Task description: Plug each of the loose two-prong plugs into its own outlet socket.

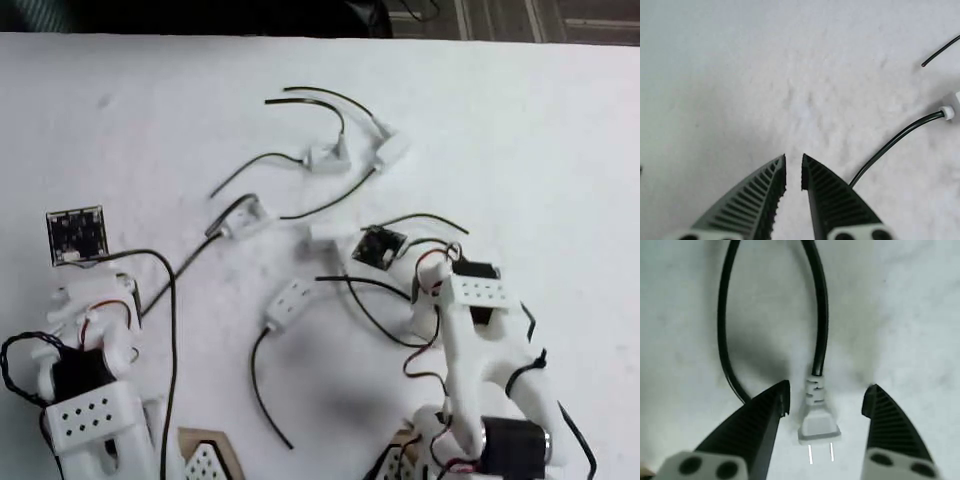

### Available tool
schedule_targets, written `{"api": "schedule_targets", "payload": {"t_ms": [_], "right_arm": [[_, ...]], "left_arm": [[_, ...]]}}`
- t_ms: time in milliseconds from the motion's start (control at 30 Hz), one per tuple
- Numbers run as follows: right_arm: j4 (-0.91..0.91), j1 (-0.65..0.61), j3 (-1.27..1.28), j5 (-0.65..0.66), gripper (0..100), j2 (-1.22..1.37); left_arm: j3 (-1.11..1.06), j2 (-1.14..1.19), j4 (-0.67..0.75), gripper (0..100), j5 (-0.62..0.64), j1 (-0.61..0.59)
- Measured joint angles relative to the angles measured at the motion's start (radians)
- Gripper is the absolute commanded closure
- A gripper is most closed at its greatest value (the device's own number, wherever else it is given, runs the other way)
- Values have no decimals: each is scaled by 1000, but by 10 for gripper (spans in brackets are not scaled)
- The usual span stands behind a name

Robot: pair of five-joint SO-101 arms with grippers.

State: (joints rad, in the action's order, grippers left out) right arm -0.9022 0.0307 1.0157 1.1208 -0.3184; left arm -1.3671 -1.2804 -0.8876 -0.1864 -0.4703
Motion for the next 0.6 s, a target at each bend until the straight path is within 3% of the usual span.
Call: {"api": "schedule_targets", "payload": {"t_ms": [133,300,600], "right_arm": [[23,11,-60,0,788,140],[-5,43,-178,0,992,267],[-110,57,-210,-2,981,176]], "left_arm": [[-2,0,0,924,0,0],[-3,0,0,924,0,0],[-3,0,0,924,0,0]]}}
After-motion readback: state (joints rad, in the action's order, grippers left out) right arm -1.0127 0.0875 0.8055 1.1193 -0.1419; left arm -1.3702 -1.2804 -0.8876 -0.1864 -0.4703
